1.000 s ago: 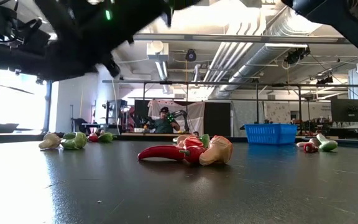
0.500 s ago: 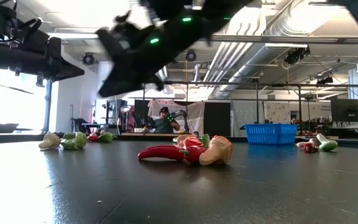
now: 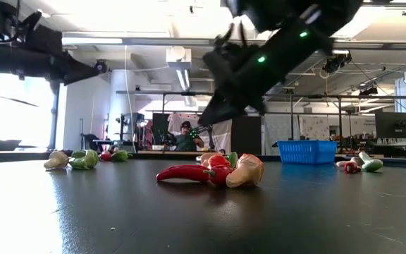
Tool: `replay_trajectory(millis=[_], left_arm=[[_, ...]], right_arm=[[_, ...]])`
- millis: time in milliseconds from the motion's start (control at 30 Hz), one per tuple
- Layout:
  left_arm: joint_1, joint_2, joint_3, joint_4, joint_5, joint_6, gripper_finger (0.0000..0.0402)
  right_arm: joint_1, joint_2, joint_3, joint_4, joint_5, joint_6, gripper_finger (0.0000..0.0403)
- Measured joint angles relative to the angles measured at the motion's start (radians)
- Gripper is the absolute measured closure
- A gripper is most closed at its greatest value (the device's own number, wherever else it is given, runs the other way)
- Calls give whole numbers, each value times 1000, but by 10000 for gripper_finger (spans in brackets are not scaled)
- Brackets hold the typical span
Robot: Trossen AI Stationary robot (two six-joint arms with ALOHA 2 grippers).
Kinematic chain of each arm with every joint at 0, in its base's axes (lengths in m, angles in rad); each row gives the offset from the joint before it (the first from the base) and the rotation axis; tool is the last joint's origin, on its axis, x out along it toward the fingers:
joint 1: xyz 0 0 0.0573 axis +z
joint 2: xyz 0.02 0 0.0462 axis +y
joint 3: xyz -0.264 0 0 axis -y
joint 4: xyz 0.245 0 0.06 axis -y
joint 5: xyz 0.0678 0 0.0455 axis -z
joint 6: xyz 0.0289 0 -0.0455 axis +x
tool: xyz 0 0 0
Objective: Sort produce into baskets
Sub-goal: Put the green chili pepper into the yellow bin
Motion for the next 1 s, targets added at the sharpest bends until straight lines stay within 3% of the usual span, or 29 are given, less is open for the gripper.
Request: replay_trajectory(millis=[167, 400, 567, 700, 833, 1000], left_arm=[[0, 176, 61, -53, 42, 30, 402], [0, 574, 198, -88, 44, 137, 401], [5, 837, 353, -213, 42, 242, 401], [4, 1004, 465, -320, -48, 283, 398], [-3, 1136, 548, -413, -158, 369, 375], [-3, 1257, 617, -465, -165, 433, 317]], right_arm=[[-19, -81, -132, 86, 32, 14, 403], [-70, -205, -255, 154, 32, -57, 403], [-111, -272, -300, 165, 35, -73, 403], [-121, -275, -308, 166, 35, -88, 403], [-119, -267, -308, 162, 32, -91, 403], [-118, -267, -308, 166, 32, -97, 403]])
